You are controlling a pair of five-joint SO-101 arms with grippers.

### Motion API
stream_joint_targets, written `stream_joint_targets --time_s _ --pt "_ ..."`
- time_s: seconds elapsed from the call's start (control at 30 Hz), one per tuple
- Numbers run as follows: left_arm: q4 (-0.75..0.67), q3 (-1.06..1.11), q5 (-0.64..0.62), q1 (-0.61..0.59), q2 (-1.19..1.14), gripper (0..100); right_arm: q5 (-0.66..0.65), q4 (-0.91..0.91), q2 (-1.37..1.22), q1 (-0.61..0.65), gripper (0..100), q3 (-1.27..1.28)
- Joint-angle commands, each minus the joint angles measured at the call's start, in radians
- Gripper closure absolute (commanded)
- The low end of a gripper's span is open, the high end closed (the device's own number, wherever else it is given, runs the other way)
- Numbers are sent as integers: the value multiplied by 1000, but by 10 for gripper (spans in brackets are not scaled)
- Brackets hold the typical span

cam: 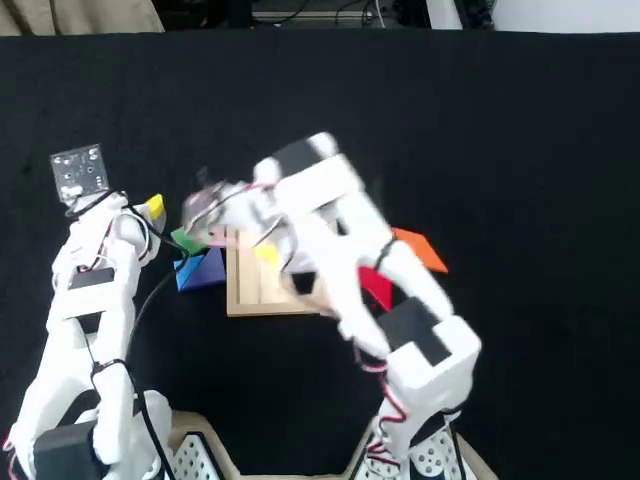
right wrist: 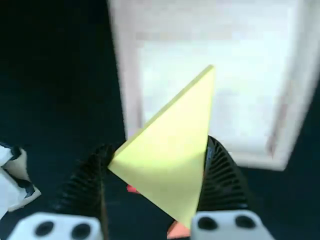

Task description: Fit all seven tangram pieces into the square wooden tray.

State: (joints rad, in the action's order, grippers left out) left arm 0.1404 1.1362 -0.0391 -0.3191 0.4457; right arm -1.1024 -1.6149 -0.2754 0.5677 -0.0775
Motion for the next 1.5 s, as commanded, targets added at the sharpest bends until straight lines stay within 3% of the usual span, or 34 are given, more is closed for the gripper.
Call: stream_joint_targets --time_s 0.0,0.4,0.6,0.8,1.1,1.27,1.47 --pt "-18 -10 -41 -33 15 744 -8 130 45 48 952 33" --pt "-18 -13 -44 -33 14 744 -6 342 45 43 948 245" --pt "-20 -15 -44 -35 11 744 -6 339 45 48 932 262" --pt "-69 8 -44 -35 14 744 20 338 53 48 739 263" --pt "-69 5 -46 -54 15 744 23 336 54 61 753 262" --pt "-68 7 -46 -56 15 744 25 264 54 89 695 252" --pt "-68 8 -46 -58 15 744 18 258 54 78 694 208"
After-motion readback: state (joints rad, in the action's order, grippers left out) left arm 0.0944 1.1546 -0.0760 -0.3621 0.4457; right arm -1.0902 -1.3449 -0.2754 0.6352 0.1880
